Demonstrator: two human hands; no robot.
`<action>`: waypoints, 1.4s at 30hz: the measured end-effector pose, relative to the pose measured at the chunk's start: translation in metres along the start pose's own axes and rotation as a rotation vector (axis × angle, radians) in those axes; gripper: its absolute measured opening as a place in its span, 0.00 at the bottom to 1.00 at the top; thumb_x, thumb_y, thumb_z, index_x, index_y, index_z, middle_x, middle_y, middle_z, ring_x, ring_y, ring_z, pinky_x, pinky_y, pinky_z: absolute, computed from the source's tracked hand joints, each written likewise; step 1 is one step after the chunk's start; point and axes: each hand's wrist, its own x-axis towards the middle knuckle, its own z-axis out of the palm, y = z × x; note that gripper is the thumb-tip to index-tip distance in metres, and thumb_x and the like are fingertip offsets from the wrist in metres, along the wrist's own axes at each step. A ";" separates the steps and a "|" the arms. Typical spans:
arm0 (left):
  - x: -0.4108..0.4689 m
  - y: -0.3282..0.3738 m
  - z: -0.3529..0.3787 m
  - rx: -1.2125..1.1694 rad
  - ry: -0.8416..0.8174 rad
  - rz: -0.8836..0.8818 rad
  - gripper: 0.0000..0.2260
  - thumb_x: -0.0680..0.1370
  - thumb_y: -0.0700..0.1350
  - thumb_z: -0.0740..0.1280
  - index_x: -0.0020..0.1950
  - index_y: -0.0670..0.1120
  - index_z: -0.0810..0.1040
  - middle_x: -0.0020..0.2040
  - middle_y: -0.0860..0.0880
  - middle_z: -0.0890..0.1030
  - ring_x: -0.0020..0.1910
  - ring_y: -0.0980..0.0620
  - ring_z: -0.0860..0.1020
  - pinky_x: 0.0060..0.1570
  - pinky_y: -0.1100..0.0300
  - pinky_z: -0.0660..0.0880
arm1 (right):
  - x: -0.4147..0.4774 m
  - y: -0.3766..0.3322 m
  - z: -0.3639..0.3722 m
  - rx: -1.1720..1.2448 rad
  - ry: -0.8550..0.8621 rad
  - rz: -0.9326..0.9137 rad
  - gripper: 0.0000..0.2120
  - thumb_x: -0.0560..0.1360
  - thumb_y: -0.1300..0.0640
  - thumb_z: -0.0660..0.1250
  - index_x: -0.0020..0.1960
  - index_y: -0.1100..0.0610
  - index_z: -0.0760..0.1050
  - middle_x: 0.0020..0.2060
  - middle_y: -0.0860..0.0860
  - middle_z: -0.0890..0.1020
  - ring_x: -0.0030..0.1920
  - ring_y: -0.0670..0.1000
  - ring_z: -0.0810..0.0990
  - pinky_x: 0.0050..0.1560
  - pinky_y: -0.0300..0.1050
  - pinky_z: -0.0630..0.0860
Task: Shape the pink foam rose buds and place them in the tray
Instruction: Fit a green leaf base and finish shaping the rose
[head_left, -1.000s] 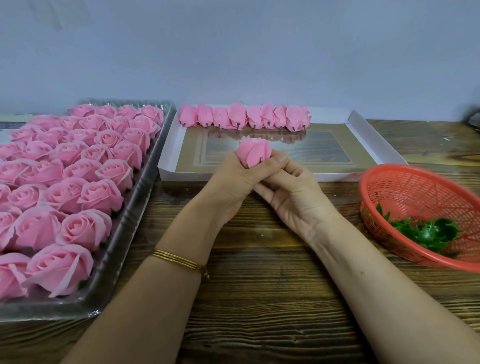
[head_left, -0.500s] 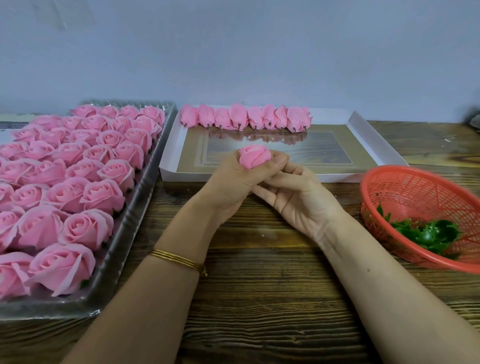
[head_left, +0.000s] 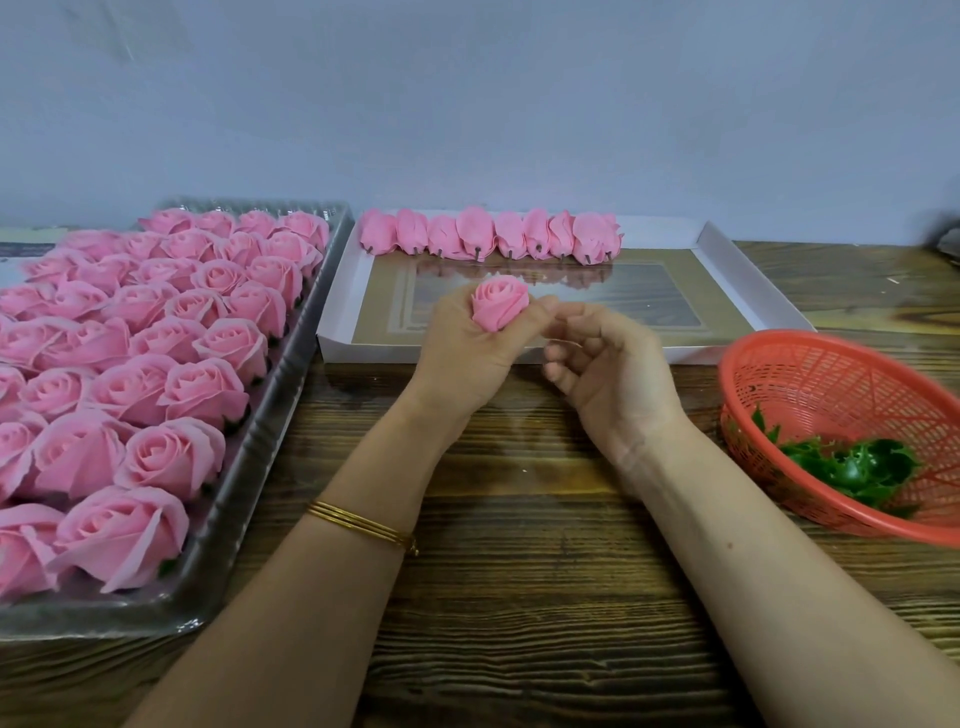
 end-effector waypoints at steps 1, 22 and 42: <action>0.000 0.000 0.001 0.030 -0.007 0.025 0.15 0.78 0.36 0.68 0.35 0.49 0.84 0.28 0.60 0.78 0.31 0.64 0.76 0.35 0.72 0.71 | 0.000 0.000 0.001 -0.008 0.009 -0.035 0.08 0.72 0.65 0.62 0.50 0.63 0.76 0.33 0.52 0.77 0.31 0.47 0.73 0.33 0.37 0.71; 0.000 -0.020 0.007 0.337 -0.175 -0.116 0.04 0.75 0.35 0.67 0.45 0.43 0.80 0.38 0.47 0.83 0.38 0.50 0.81 0.35 0.54 0.78 | -0.006 0.011 0.008 -0.366 -0.114 -0.254 0.11 0.77 0.59 0.68 0.37 0.62 0.81 0.44 0.64 0.84 0.44 0.47 0.81 0.49 0.34 0.77; -0.004 -0.014 0.010 0.315 -0.101 -0.132 0.05 0.79 0.39 0.66 0.45 0.40 0.81 0.41 0.45 0.82 0.43 0.49 0.81 0.45 0.54 0.77 | -0.004 0.012 0.001 -0.859 -0.195 -0.318 0.24 0.75 0.51 0.71 0.69 0.56 0.74 0.61 0.52 0.80 0.63 0.46 0.77 0.69 0.50 0.70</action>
